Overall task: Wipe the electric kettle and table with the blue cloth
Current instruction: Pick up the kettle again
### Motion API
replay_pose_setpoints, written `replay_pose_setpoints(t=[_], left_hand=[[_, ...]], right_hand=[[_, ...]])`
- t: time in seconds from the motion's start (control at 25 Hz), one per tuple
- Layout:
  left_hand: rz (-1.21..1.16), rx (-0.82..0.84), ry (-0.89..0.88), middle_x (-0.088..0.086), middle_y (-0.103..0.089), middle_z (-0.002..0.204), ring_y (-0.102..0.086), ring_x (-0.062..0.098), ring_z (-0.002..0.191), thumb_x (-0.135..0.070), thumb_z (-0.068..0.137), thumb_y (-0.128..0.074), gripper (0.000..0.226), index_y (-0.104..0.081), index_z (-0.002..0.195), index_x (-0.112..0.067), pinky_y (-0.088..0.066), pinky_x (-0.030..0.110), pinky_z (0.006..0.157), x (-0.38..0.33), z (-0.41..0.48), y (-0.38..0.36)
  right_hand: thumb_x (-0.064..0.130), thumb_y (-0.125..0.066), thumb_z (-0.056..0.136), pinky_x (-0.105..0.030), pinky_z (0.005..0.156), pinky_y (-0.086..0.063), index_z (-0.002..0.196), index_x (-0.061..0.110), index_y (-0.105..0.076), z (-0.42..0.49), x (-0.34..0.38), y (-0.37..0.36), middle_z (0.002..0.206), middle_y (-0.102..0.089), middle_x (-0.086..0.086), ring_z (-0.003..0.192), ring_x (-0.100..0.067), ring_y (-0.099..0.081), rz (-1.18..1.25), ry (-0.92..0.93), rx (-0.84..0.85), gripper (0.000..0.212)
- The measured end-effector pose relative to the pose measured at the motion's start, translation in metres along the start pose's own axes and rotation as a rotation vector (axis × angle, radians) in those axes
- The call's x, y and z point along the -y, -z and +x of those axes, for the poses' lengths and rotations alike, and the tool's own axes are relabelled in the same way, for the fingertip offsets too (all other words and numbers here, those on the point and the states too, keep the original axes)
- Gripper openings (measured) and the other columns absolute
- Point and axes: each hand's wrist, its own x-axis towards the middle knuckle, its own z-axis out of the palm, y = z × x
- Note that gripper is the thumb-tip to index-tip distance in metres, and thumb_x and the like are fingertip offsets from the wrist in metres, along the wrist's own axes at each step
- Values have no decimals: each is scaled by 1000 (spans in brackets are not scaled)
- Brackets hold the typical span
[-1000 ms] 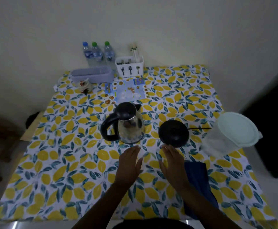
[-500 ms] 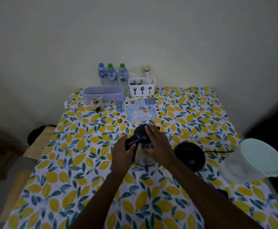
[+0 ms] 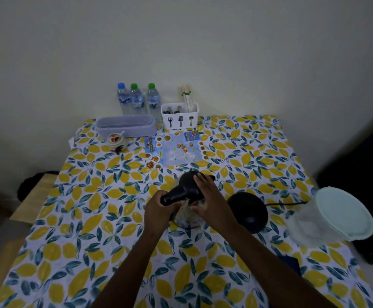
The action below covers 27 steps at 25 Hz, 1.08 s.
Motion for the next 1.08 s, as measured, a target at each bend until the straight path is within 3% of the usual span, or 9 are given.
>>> replay_pose_setpoints(t=[0.24,0.36,0.56,0.72,0.92,1.08], left_hand=[[-42,152,-68,-1,-56,72,-54,9,63,-36,77,-79,28,-58,85,-19,-40,14,54,-56,13,-35],[-31,259,-116,-3,-54,74,-54,15,69,-39,77,-79,29,-55,82,-25,-40,24,61,-82,22,-68],[-25,400,-183,8,-52,78,-52,25,72,-39,76,-79,41,-55,87,-9,-41,34,64,-101,29,-120],[-32,465,-184,-2,-45,69,-47,16,63,-38,76,-80,37,-50,80,-17,-37,27,61,-96,36,-137],[13,486,-186,2,-47,73,-47,11,63,-42,77,-77,42,-55,90,-9,-37,23,60,-94,40,-139],[22,419,-180,-6,-48,70,-48,-3,58,-49,75,-77,34,-51,80,-28,-37,13,55,-86,30,-143]], right_hand=[[28,-71,84,-39,114,-27,150,32,-13,-23,-14,53,157,-9,15,147,-9,4,-26,-107,-201,88],[23,-73,82,-44,115,-30,149,21,-23,-37,-31,81,159,-20,2,147,-15,-3,-74,-202,-287,84],[21,-70,84,-46,115,-31,148,17,-26,-61,-63,107,158,-23,-3,147,-17,-6,-89,-306,-347,78],[23,-68,85,-47,115,-31,148,17,-26,-71,-74,109,157,-24,-2,147,-19,-7,-97,-326,-363,76],[23,-66,87,-38,115,-21,148,19,-25,-71,-77,105,156,-20,4,148,-19,-5,-86,-318,-381,74],[24,-67,86,-35,115,-18,148,19,-25,-72,-82,111,158,-23,2,147,-15,-2,-55,-271,-320,75]])
